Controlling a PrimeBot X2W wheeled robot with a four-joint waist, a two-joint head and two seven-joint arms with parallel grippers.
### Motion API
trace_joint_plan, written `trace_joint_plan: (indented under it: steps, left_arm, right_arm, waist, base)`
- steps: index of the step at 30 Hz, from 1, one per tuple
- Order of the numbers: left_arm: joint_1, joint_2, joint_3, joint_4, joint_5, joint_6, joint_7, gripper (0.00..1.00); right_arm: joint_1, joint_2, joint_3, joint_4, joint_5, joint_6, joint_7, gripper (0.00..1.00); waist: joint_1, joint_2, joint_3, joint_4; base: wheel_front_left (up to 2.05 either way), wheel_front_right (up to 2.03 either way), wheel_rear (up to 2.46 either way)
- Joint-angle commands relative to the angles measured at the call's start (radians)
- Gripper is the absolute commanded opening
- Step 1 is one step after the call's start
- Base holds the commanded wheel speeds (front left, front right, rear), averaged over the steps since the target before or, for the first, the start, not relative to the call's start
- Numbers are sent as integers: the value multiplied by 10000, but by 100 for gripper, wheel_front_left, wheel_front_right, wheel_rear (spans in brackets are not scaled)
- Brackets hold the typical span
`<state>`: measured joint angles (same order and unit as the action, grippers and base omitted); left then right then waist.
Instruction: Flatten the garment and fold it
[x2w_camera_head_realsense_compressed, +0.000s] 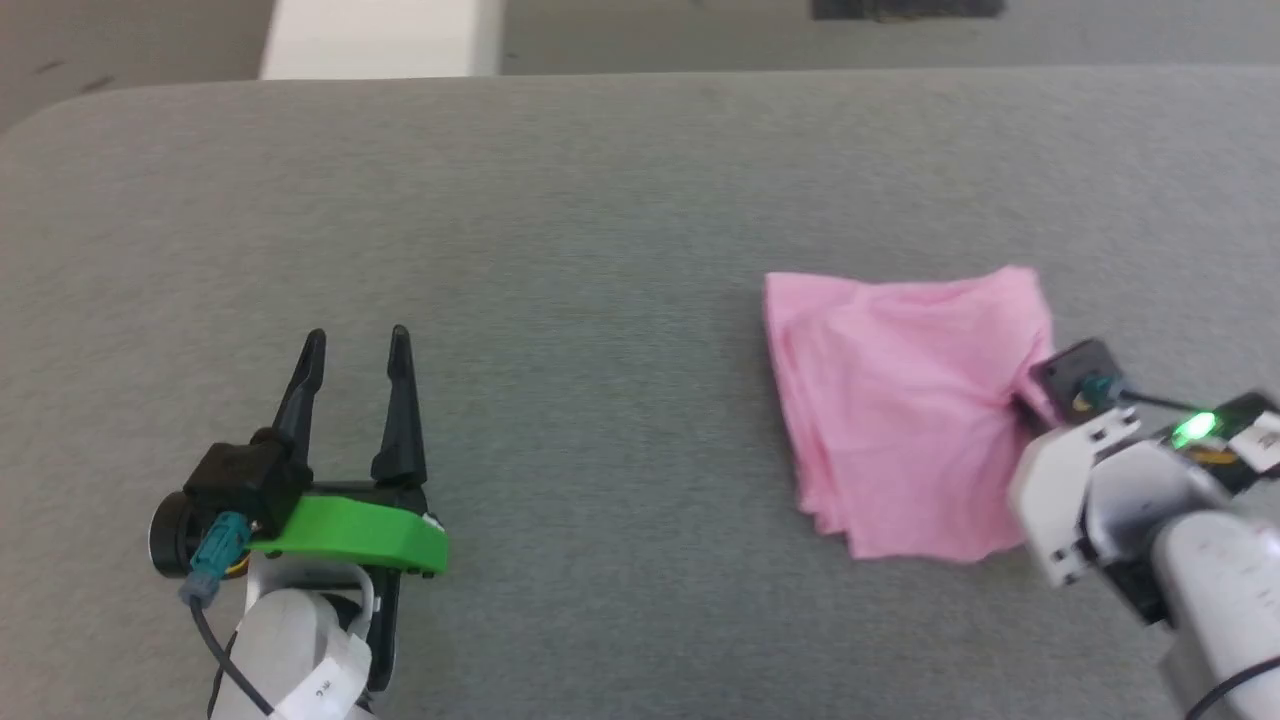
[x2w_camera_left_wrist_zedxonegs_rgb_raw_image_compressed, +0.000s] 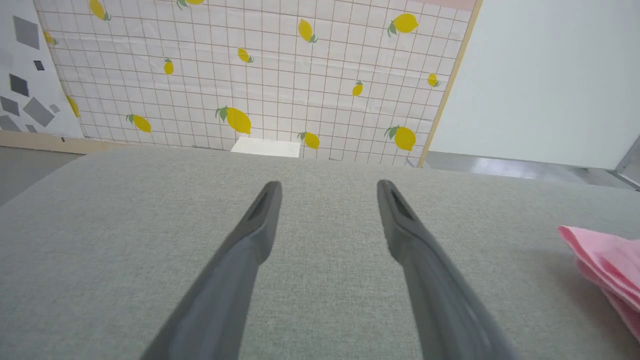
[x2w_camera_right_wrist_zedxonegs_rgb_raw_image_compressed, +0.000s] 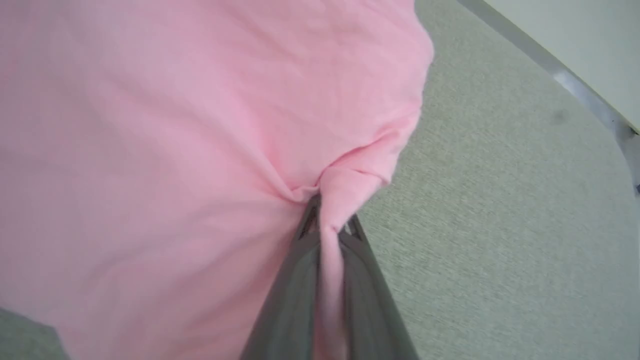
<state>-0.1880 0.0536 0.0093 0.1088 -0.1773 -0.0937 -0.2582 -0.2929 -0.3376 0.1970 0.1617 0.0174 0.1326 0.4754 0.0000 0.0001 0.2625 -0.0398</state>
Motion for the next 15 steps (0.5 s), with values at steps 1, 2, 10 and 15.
trace_joint_plan:
  steps: [1, 2, 10, 15]
  left_arm:
    - [-193, 0, -16, -66, 126, -77, -36, 100]
    - [-248, 13, -24, -93, 159, -98, -36, 100]
    - [-776, 283, -132, -298, 433, -201, -36, 100]
    - [-1084, 585, -255, -526, 578, -241, -36, 100]
  right_arm:
    - [-334, -376, 170, -8, -32, -19, -16, 0]
    - [-528, -678, 292, 36, 6, -19, -68, 0]
    - [-1944, -2036, 670, 1076, 103, -19, -872, 0]
    - [-2649, -2257, 401, 2036, -159, -19, -1387, 0]
  waist:
    - [0, -1, 434, -1053]
    - [0, -1, 531, -1313]
    - [0, -1, 1423, -2862]
    - [0, -1, 2074, -3348]
  base:
    - [0, 0, 0]
    - [0, 0, 0]
    - [0, 0, 0]
    - [0, 0, 0]
